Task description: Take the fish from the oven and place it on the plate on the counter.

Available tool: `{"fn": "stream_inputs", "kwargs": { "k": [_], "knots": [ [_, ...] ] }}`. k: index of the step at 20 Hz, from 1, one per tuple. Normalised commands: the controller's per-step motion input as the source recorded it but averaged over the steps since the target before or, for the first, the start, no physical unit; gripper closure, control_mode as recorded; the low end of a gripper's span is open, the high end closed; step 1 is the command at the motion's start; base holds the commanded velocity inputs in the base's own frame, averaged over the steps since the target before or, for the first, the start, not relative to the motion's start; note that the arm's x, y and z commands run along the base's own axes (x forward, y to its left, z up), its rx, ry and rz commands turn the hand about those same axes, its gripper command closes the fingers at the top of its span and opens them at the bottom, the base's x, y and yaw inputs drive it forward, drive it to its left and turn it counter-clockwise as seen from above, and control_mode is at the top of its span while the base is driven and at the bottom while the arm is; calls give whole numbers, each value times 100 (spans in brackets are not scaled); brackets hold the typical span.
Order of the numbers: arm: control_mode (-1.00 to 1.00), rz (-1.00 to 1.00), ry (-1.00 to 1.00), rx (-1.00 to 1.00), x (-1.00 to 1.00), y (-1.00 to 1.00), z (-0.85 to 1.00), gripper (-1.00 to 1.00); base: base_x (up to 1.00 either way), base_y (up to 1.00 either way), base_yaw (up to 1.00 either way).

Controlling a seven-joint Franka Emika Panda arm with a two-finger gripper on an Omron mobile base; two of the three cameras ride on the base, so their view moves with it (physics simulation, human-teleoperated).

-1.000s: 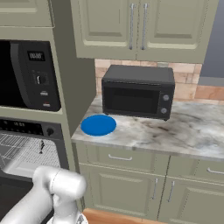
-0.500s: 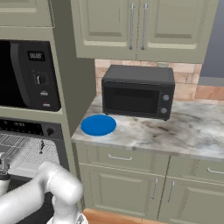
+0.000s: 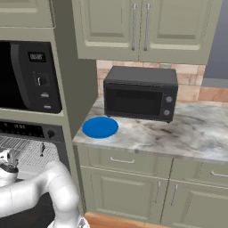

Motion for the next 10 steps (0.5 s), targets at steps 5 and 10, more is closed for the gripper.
{"fn": "stream_inputs", "kwargs": {
  "k": [5, 10],
  "knots": [
    [-100, -8, -7, -10, 20, 24, -62, -100, 0, 0, 0],
    [-100, -4, -3, -13, 0, 5, -80, -100, 0, 0, 0]
  ]
}}
